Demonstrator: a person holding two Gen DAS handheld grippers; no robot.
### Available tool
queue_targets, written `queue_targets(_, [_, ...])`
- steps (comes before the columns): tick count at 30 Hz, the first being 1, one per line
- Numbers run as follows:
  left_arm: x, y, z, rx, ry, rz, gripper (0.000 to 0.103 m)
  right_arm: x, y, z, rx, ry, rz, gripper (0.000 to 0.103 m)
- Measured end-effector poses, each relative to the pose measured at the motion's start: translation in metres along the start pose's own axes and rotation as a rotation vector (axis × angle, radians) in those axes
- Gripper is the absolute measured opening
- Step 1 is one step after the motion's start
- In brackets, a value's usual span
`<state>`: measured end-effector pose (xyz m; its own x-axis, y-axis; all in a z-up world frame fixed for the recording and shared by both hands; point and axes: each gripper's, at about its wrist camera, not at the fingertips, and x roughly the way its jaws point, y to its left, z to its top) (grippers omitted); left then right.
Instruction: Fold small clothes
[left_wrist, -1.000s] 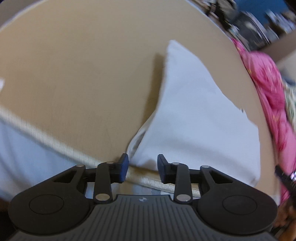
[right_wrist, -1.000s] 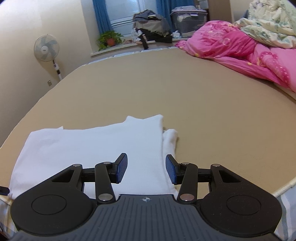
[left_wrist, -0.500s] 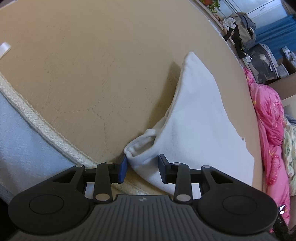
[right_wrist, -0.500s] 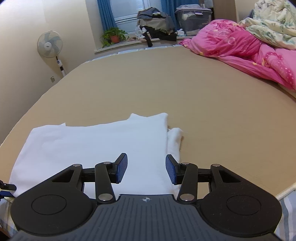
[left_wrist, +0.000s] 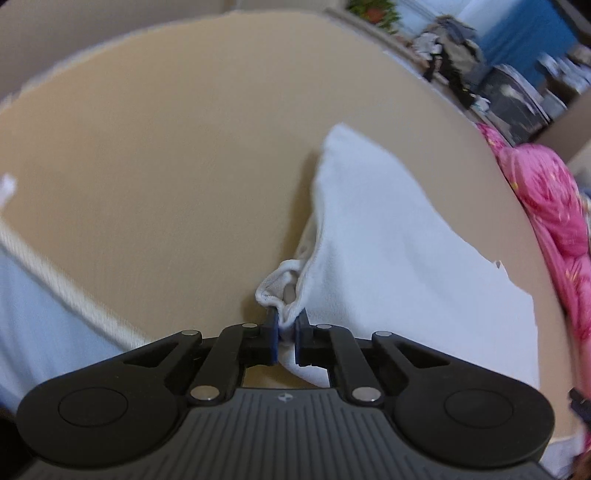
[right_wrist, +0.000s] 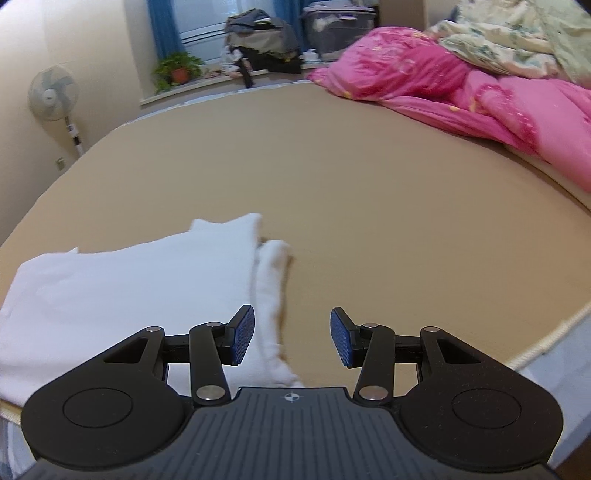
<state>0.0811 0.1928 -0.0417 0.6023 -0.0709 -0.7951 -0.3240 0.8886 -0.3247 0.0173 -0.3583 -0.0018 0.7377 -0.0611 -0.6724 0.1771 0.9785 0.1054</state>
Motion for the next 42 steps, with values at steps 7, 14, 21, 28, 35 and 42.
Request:
queue_targets(7, [-0.048, -0.097, 0.002, 0.203, -0.119, -0.095, 0.006, -0.007, -0.034, 0.004, 0.124, -0.040, -0.058, 0.048])
queue_targets(14, [-0.076, -0.274, -0.058, 0.490, -0.141, -0.350, 0.006, -0.015, -0.061, 0.007, 0.226, -0.120, -0.100, 0.048])
queue_targets(21, [-0.017, -0.384, -0.168, 0.745, 0.147, -0.482, 0.024, -0.016, -0.091, 0.009, 0.323, -0.160, -0.102, 0.048])
queue_targets(28, [-0.020, -0.309, -0.134, 0.673, -0.065, -0.352, 0.023, 0.011, -0.090, 0.008, 0.288, -0.017, 0.082, 0.049])
queue_targets(35, [0.036, -0.256, -0.163, 0.773, 0.110, -0.199, 0.021, 0.059, -0.043, -0.004, 0.156, 0.264, 0.201, 0.050])
queue_targets(42, [-0.021, -0.238, -0.146, 0.858, -0.002, -0.239, 0.038, 0.073, -0.018, -0.015, 0.018, 0.343, 0.139, 0.035])
